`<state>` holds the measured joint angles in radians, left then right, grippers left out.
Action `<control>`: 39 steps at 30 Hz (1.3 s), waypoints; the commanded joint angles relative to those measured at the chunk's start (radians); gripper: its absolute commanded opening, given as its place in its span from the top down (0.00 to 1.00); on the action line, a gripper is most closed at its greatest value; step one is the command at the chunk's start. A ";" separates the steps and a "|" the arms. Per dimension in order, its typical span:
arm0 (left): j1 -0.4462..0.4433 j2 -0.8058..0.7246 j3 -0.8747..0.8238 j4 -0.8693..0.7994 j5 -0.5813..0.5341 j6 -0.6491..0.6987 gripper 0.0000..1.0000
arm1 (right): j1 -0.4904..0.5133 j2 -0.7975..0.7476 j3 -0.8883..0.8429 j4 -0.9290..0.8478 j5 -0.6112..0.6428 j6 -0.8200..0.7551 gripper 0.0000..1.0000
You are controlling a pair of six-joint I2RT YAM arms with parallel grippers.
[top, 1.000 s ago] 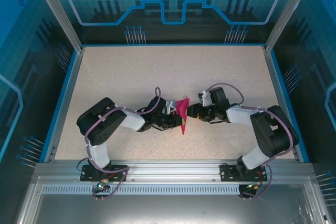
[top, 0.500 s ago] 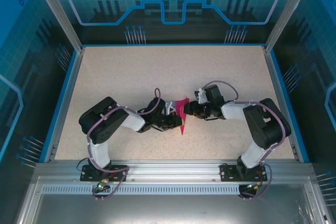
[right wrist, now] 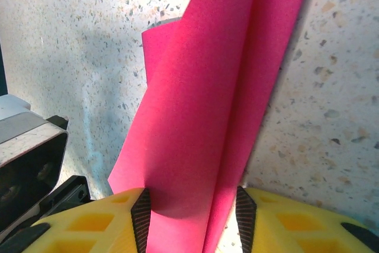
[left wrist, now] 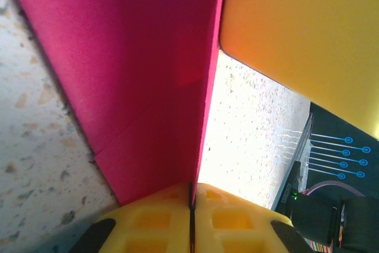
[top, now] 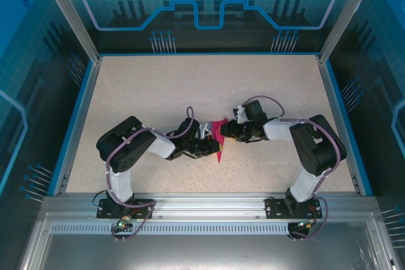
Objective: Fold a paper plane with a square sheet of paper (fold left side to right side)
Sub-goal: Fold the wing for the fifth time at the center of the table.
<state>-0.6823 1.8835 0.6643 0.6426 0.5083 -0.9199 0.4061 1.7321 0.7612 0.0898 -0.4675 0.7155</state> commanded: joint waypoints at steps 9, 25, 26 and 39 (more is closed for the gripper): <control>0.023 -0.066 -0.005 -0.054 0.013 0.013 0.78 | 0.027 0.053 0.010 -0.039 0.038 -0.008 0.55; 0.131 -0.116 0.060 -0.224 0.046 0.090 0.59 | 0.026 0.048 0.012 -0.033 0.026 -0.012 0.55; 0.132 -0.104 0.069 -0.224 0.045 0.090 0.59 | 0.027 0.048 0.013 -0.034 0.026 -0.011 0.56; 0.132 0.012 0.139 -0.128 0.077 0.046 0.66 | 0.026 0.047 0.018 -0.040 0.020 -0.014 0.55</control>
<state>-0.5545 1.8725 0.7719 0.4690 0.5480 -0.8669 0.4061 1.7374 0.7742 0.0677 -0.4641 0.7151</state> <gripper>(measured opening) 0.352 0.445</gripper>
